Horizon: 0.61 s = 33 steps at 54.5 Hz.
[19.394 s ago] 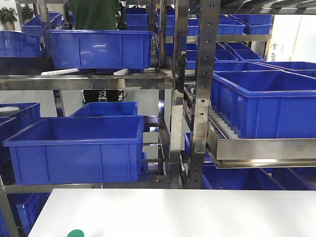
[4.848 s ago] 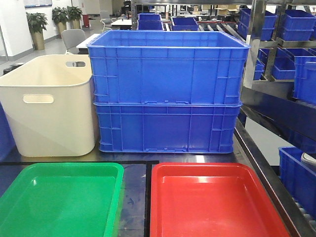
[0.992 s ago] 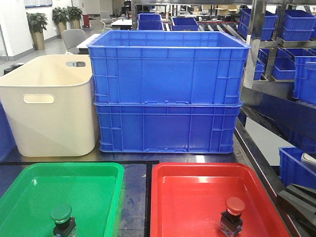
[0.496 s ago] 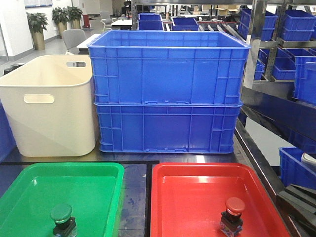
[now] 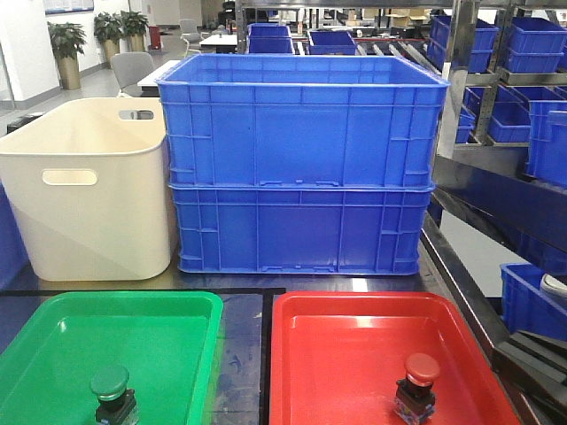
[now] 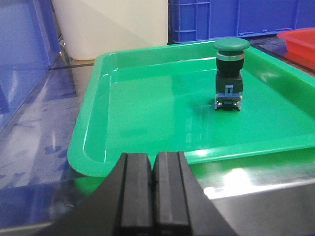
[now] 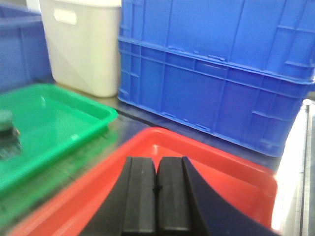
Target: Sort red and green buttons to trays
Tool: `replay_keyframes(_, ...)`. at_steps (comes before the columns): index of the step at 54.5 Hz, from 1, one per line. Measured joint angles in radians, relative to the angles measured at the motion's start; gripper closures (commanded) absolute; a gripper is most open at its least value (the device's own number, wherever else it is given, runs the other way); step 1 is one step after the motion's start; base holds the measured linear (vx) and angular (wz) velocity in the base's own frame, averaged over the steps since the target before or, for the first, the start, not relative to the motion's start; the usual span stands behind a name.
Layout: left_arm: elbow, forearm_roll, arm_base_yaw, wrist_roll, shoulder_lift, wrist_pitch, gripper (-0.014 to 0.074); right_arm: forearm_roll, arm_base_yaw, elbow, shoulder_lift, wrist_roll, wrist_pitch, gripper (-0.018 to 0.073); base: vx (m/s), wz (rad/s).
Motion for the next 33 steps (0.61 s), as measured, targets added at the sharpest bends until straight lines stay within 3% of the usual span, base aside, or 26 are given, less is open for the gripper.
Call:
replay_keyframes(4,0.000,0.000,0.000,0.000,0.000,0.001,0.0602,0.163,0.000,0.028,0.019,-0.132,0.040,0.0570,0.00,0.00)
replay_keyframes(9,0.000,0.000,0.000,0.000,0.000,0.003,0.0602,0.514,0.000,0.076,0.034,-0.384,0.128,0.0570,0.00,0.00)
replay_keyframes(15,0.000,0.000,0.000,0.000,0.000,0.003,0.0602,1.013,0.018,0.136,0.009,-0.788,0.283,0.0570,0.00,0.00)
replay_keyframes(21,0.000,0.000,0.000,0.000,0.000,0.003,0.0602,1.385,0.052,0.185,-0.093,-1.169,0.482,0.0570,0.00,0.00)
replay_keyframes(26,0.000,0.000,0.000,0.000,0.000,0.003,0.0602,1.608,0.057,0.257,-0.224,-1.437,0.570,0.0570,0.00,0.00)
replay_keyframes(33,0.000,0.000,0.000,0.000,0.000,0.003,0.0602,1.789,0.047,0.420,-0.489,-1.605,0.595,0.0570,0.00,0.00)
